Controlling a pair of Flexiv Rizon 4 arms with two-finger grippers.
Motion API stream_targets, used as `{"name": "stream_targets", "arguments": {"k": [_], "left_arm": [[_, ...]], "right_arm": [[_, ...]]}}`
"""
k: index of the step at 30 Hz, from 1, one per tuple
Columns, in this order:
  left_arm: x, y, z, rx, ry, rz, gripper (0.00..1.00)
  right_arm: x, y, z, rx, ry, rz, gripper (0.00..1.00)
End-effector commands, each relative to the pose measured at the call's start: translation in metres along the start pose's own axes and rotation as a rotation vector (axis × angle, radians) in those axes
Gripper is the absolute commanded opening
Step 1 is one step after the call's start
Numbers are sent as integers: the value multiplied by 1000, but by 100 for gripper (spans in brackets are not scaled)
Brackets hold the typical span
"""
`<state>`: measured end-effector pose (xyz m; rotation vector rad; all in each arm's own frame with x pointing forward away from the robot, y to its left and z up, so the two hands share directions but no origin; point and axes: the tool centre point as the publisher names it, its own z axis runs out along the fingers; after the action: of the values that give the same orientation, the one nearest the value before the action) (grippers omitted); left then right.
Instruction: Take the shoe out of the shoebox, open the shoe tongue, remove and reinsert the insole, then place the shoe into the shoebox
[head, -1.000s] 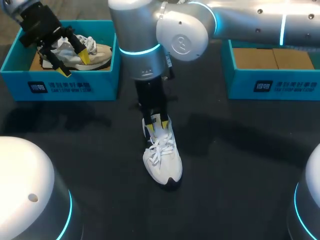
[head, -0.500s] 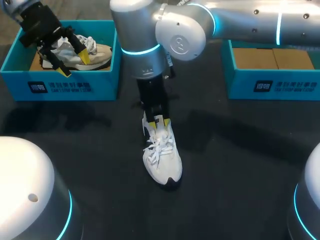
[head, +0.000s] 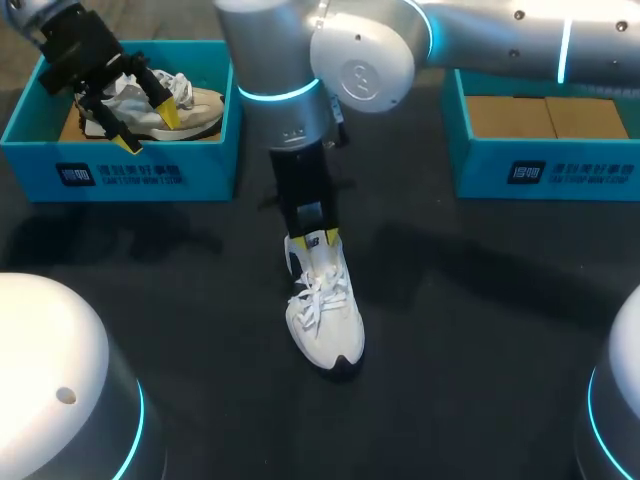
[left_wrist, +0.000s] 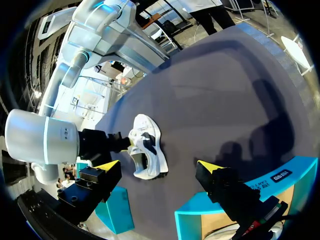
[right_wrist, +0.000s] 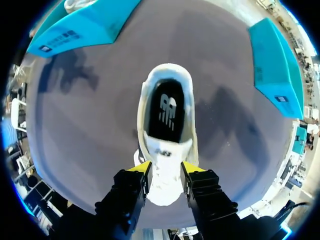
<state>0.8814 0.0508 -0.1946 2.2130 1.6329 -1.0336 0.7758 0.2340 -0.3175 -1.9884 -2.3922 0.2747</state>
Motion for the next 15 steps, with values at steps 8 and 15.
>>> {"name": "stream_targets", "arguments": {"k": [8, 15], "left_arm": [[0, 0, 0, 0, 2, 0, 100], [0, 0, 0, 0, 2, 0, 100]], "right_arm": [[-4, -7, -34, -292, 12, -535, 43], [2, -8, -43, -421, -52, -930, 44]]}}
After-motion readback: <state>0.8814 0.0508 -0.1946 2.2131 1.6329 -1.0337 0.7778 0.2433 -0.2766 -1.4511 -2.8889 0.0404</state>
